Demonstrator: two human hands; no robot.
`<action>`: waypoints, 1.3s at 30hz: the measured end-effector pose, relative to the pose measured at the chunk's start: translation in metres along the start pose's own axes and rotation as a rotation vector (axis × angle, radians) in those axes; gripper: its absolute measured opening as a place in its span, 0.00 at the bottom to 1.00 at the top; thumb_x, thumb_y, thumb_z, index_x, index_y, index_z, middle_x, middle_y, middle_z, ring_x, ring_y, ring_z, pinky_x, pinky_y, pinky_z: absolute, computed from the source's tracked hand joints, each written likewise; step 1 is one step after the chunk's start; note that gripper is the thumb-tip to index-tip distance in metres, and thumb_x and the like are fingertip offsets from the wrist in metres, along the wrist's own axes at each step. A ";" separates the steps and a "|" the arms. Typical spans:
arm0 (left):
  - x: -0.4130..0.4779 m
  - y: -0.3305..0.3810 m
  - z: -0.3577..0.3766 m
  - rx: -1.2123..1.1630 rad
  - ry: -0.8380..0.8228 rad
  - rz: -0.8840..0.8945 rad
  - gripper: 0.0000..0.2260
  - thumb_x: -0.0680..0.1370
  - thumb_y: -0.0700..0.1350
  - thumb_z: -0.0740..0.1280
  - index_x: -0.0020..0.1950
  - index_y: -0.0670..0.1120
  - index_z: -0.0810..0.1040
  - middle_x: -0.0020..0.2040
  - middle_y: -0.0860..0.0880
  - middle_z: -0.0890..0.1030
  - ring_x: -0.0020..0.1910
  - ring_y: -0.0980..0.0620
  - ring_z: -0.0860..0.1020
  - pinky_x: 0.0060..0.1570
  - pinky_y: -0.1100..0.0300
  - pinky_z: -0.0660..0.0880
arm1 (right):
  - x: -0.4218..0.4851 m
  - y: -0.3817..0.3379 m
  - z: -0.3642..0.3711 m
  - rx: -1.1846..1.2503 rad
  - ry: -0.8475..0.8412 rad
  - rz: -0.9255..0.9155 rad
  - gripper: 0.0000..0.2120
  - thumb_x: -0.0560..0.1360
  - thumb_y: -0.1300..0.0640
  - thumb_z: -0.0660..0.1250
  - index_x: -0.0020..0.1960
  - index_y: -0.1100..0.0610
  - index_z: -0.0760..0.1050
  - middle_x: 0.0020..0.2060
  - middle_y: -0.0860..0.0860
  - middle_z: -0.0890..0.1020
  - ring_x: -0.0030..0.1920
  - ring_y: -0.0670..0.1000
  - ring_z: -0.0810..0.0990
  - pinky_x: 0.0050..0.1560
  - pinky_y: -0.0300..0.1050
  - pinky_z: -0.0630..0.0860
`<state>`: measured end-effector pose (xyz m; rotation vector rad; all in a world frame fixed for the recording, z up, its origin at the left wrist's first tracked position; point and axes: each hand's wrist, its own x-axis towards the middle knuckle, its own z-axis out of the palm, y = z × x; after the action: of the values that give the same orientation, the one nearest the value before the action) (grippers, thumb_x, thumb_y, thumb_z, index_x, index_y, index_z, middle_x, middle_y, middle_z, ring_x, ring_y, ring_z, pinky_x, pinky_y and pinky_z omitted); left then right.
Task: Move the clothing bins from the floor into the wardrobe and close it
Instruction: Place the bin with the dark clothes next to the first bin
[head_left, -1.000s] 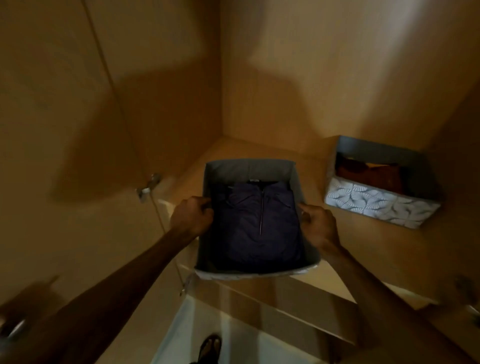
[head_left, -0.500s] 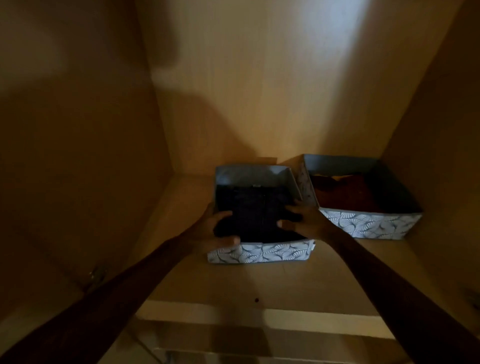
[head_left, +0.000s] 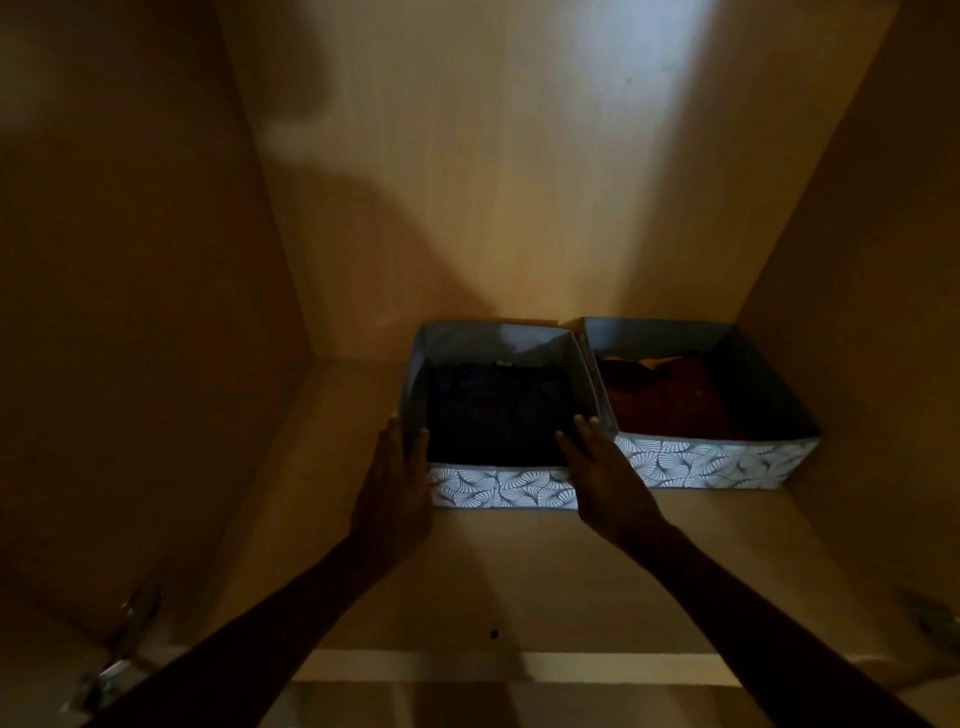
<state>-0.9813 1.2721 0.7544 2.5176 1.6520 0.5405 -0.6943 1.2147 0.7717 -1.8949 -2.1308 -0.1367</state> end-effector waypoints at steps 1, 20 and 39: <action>-0.004 0.001 0.002 0.005 0.023 0.012 0.36 0.72 0.44 0.71 0.78 0.42 0.59 0.78 0.32 0.51 0.76 0.31 0.53 0.69 0.36 0.63 | -0.003 -0.001 0.004 0.008 0.004 -0.013 0.41 0.69 0.73 0.63 0.77 0.56 0.53 0.77 0.60 0.52 0.77 0.62 0.49 0.74 0.60 0.59; 0.035 -0.001 0.002 0.117 -0.146 0.115 0.57 0.65 0.59 0.70 0.75 0.53 0.27 0.79 0.42 0.36 0.77 0.39 0.36 0.72 0.36 0.55 | 0.031 0.013 0.003 -0.025 0.028 0.033 0.43 0.67 0.75 0.62 0.77 0.59 0.47 0.76 0.65 0.54 0.75 0.67 0.52 0.73 0.61 0.59; -0.001 0.008 0.001 -0.247 0.004 -0.022 0.37 0.73 0.50 0.68 0.79 0.54 0.54 0.80 0.53 0.43 0.78 0.52 0.45 0.76 0.55 0.47 | 0.001 -0.007 0.003 0.058 -0.033 0.034 0.38 0.76 0.62 0.62 0.78 0.53 0.44 0.78 0.57 0.48 0.78 0.57 0.42 0.76 0.54 0.39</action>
<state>-0.9738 1.2682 0.7554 2.3213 1.5076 0.7004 -0.7022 1.2153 0.7699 -1.9121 -2.0985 -0.0370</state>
